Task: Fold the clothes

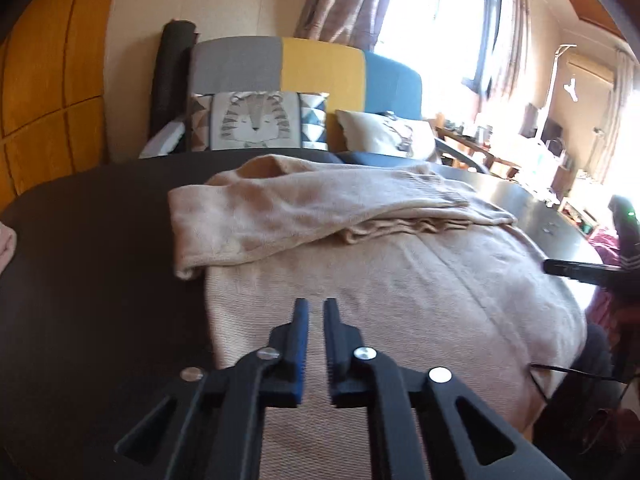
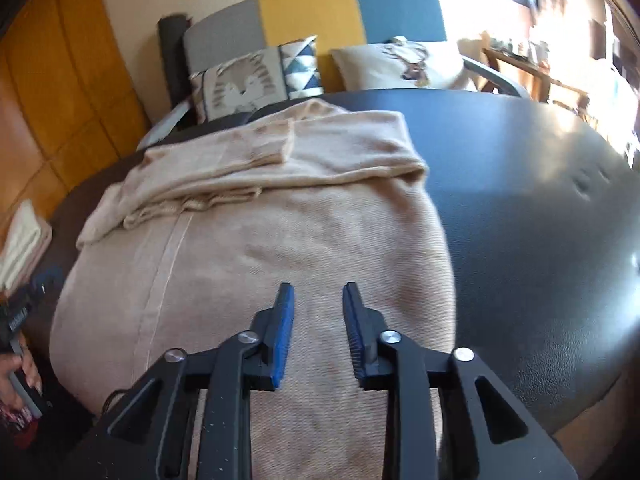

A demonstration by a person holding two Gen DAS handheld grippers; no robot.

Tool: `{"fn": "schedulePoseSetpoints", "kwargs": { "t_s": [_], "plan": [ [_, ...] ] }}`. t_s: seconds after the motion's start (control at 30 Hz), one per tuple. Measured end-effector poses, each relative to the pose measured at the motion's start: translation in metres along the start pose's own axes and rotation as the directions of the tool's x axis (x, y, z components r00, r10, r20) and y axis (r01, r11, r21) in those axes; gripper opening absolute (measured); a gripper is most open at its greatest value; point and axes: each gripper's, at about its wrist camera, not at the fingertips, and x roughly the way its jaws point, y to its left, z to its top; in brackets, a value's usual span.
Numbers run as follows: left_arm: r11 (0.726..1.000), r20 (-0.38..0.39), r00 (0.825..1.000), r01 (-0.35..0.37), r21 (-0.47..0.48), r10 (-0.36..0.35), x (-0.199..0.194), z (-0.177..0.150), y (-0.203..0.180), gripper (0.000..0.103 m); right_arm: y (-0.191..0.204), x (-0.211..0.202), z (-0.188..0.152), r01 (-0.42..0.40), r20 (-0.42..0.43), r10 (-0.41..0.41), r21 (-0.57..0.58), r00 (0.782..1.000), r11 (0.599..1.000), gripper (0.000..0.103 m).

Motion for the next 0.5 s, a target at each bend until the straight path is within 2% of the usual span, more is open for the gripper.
{"fn": "schedulePoseSetpoints", "kwargs": {
  "t_s": [0.07, 0.23, 0.3, 0.4, 0.5],
  "plan": [
    [0.999, -0.039, 0.999, 0.008, 0.044, -0.006, 0.005, -0.006, -0.011, 0.000, 0.007, 0.002, -0.004, -0.041, -0.028, 0.041, -0.003, 0.999, 0.999, 0.007],
    [0.991, -0.124, 0.992, 0.021, 0.131, -0.005, 0.020, -0.024, -0.030, 0.000, 0.013, 0.010, -0.021, -0.067, -0.081, 0.068, 0.005, 0.994, 0.998, 0.004],
    [0.990, -0.126, 0.992, 0.011, 0.141, 0.007, 0.023, -0.028, -0.028, 0.001, 0.010, 0.010, -0.024, -0.060, -0.079, 0.061, 0.014, 0.995, 0.998, 0.000],
    [0.986, -0.125, 0.991, -0.017, 0.163, 0.038, 0.023, -0.029, -0.026, 0.001, 0.003, 0.008, -0.025, -0.029, -0.070, 0.031, 0.019, 0.997, 0.999, 0.000],
    [0.989, -0.131, 0.991, -0.006, 0.145, 0.026, 0.023, -0.028, -0.021, 0.002, -0.004, 0.002, -0.025, -0.014, -0.064, 0.015, 0.021, 0.998, 1.000, 0.000]
  ]
}}
